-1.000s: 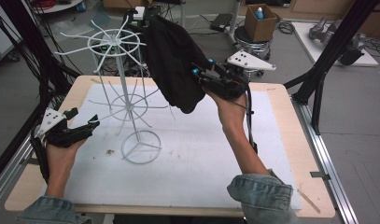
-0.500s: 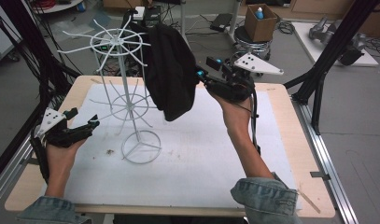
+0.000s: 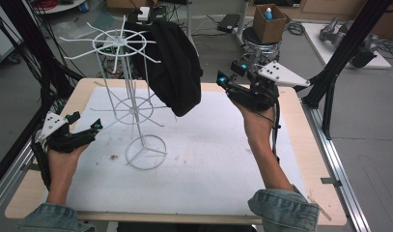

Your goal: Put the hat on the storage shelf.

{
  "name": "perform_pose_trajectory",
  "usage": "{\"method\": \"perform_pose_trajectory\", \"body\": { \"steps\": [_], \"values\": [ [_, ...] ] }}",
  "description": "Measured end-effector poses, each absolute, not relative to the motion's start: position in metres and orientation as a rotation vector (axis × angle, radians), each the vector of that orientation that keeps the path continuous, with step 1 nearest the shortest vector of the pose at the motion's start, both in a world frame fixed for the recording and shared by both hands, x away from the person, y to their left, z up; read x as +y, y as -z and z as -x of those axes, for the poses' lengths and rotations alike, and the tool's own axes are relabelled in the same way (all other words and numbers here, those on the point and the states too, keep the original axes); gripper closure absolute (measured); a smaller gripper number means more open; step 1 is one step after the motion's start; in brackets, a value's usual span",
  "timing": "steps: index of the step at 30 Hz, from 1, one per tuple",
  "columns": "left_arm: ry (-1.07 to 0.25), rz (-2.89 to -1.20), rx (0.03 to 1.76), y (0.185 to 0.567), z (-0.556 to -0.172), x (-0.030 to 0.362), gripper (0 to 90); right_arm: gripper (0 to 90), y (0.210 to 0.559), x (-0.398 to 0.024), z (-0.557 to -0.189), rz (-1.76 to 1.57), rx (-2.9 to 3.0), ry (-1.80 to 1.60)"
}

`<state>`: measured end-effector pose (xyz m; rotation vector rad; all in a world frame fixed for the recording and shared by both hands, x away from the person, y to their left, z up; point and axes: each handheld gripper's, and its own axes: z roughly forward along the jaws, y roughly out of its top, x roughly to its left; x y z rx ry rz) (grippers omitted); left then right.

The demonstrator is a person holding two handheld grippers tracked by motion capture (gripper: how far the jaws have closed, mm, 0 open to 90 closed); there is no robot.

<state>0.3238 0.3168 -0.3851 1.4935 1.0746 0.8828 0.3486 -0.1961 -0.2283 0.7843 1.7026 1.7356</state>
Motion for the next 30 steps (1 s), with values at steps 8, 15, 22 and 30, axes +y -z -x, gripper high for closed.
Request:
{"method": "perform_pose_trajectory", "body": {
  "steps": [8,15,22,30],
  "values": [
    [-0.886,-1.501,1.070,0.386,-0.324,0.315,17.7,33.4,0.240,-0.215,-0.340,-0.829,1.677,-1.627],
    [-0.889,-1.504,1.067,0.385,-0.324,0.315,17.7,26.5,0.255,-0.233,-0.333,-0.877,1.649,-1.585],
    [-0.886,-1.507,1.067,0.386,-0.324,0.315,17.7,20.6,0.273,-0.246,-0.326,-0.918,1.632,-1.543],
    [-0.885,-1.506,1.069,0.387,-0.324,0.314,17.7,11.1,0.293,-0.261,-0.318,-0.986,1.585,-1.487]
  ]
}}
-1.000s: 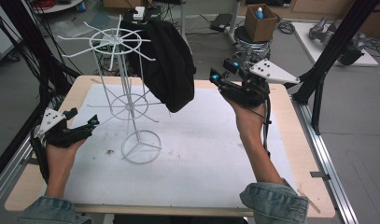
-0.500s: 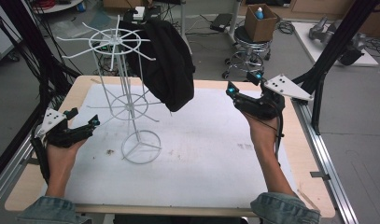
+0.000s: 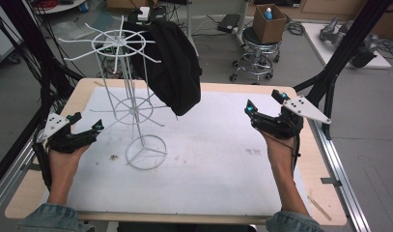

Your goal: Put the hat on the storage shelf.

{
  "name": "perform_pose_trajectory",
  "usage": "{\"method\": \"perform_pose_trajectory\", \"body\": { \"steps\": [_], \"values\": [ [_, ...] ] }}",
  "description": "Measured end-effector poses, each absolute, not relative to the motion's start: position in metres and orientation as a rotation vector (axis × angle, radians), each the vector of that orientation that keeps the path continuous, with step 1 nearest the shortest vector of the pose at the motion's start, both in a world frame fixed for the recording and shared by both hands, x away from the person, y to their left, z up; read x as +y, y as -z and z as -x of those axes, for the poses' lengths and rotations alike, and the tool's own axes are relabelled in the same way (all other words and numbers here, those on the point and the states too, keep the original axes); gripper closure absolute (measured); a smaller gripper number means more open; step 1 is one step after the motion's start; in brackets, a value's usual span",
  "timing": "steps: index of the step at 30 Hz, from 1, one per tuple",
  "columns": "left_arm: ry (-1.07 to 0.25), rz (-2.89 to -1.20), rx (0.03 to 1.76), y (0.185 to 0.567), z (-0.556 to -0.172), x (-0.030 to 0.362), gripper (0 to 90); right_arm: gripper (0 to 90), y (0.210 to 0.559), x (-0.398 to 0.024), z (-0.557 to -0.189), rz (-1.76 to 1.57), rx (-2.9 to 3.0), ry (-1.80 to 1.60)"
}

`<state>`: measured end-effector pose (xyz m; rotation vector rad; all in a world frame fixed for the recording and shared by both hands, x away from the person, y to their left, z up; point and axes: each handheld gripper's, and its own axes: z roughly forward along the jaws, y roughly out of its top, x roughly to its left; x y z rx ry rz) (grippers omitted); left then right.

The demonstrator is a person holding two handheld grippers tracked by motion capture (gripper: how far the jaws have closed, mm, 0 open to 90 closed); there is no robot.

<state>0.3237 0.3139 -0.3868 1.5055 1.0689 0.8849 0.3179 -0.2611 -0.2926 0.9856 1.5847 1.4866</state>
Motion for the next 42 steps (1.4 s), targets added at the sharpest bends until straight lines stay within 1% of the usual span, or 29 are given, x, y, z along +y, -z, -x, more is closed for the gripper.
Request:
{"method": "perform_pose_trajectory", "body": {
  "steps": [7,13,16,18,26,30,42],
  "values": [
    [-0.887,-1.516,1.067,0.388,-0.322,0.313,17.7,10.2,0.315,-0.276,-0.308,-1.020,1.554,-1.469],
    [-0.886,-1.518,1.070,0.389,-0.322,0.313,17.7,10.2,0.323,-0.288,-0.301,-1.063,1.519,-1.448],
    [-0.885,-1.521,1.071,0.389,-0.322,0.313,17.7,10.2,0.333,-0.293,-0.298,-1.072,1.527,-1.425],
    [-0.885,-1.523,1.073,0.390,-0.322,0.313,17.7,10.2,0.338,-0.296,-0.299,-1.125,1.559,-1.398],
    [-0.889,-1.517,1.071,0.389,-0.322,0.314,17.7,10.2,0.358,-0.300,-0.297,-1.124,1.586,-1.361],
    [-0.889,-1.524,1.068,0.390,-0.322,0.313,17.7,10.2,0.370,-0.303,-0.297,-1.175,1.599,-1.355],
    [-0.902,-1.543,1.068,0.392,-0.323,0.308,17.7,10.2,0.375,-0.304,-0.299,-1.193,1.616,-1.354]
  ]
}}
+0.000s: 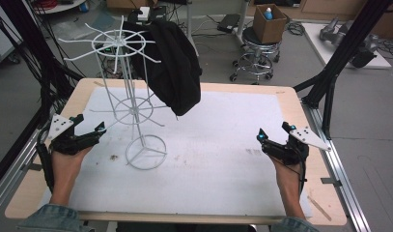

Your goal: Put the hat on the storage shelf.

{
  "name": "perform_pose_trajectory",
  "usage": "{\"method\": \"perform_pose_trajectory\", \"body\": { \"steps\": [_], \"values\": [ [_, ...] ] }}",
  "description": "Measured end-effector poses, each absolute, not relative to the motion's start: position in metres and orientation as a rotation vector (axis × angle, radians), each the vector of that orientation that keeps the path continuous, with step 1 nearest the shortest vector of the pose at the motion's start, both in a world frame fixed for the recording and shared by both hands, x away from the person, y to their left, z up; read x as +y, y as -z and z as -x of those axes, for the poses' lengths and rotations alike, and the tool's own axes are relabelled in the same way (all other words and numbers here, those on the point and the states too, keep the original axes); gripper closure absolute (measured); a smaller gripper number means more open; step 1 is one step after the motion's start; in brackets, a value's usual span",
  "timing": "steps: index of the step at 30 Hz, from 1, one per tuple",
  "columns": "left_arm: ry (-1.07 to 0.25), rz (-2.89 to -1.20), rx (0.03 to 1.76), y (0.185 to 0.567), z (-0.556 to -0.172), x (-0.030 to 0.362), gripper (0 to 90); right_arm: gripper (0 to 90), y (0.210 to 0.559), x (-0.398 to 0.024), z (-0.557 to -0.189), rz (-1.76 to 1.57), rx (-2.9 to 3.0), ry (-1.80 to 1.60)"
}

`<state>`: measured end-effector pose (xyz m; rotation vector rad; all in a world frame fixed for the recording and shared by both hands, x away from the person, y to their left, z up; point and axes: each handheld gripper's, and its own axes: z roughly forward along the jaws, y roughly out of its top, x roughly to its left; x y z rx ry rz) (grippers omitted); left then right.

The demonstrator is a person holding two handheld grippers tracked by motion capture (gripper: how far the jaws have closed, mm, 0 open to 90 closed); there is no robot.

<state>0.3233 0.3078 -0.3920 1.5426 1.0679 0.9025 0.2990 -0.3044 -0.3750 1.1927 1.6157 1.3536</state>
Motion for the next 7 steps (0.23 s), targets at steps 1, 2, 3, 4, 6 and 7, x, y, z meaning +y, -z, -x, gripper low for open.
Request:
{"method": "perform_pose_trajectory", "body": {
  "steps": [1,2,3,4,6,7],
  "values": [
    [-0.903,-1.544,1.066,0.3918,-0.3234,0.3076,17.6,10.2,0.3754,-0.3043,-0.2991,-1.195,1.617,-1.354],
    [-0.902,-1.543,1.066,0.3916,-0.3234,0.3074,17.6,10.2,0.3756,-0.3045,-0.2992,-1.200,1.620,-1.354],
    [-0.903,-1.542,1.067,0.3916,-0.3232,0.3074,17.7,10.2,0.3757,-0.3047,-0.2994,-1.202,1.618,-1.357],
    [-0.905,-1.543,1.067,0.3915,-0.3232,0.3074,17.6,10.2,0.3758,-0.3053,-0.2996,-1.200,1.618,-1.356],
    [-0.906,-1.546,1.067,0.3916,-0.3231,0.3079,17.6,10.2,0.3758,-0.3056,-0.2997,-1.207,1.614,-1.362],
    [-0.906,-1.545,1.068,0.3917,-0.3230,0.3080,17.6,10.2,0.3758,-0.3058,-0.2998,-1.206,1.612,-1.363]
  ]
}}
